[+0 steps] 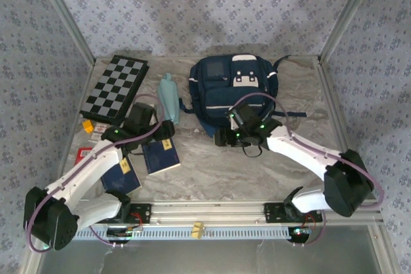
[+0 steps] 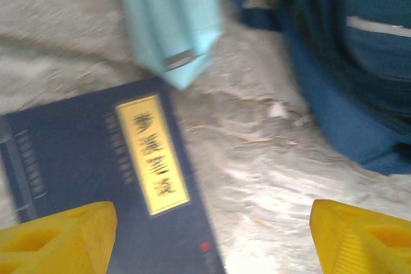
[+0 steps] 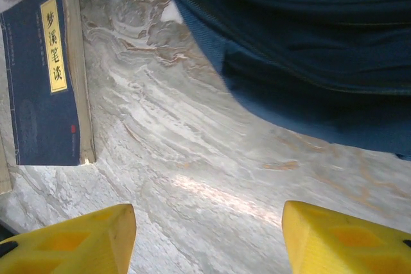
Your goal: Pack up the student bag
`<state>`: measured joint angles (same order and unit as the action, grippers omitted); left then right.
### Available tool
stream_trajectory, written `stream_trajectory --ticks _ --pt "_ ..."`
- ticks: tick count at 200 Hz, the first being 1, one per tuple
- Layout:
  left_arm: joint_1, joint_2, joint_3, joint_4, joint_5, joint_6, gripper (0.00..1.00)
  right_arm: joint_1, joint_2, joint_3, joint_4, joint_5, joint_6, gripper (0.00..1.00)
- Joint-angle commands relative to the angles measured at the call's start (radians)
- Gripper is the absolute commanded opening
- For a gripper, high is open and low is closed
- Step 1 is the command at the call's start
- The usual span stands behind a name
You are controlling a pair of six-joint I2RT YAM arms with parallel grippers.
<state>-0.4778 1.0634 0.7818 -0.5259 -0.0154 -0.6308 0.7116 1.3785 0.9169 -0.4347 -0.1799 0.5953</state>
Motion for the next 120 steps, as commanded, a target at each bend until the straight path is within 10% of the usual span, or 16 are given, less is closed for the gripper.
stream_trajectory --ticks 1,48,120 --pt "0.076 -0.029 -0.048 -0.052 -0.006 -0.052 0.81 0.049 0.052 0.046 0.066 0.047 0.06 0.63" --pt "0.255 0.024 -0.19 0.089 0.132 -0.053 0.81 0.083 0.118 0.087 0.05 0.073 0.051 0.63" --pt "0.269 0.242 -0.155 0.196 0.158 0.019 0.78 0.081 0.115 0.073 0.035 0.095 0.054 0.63"
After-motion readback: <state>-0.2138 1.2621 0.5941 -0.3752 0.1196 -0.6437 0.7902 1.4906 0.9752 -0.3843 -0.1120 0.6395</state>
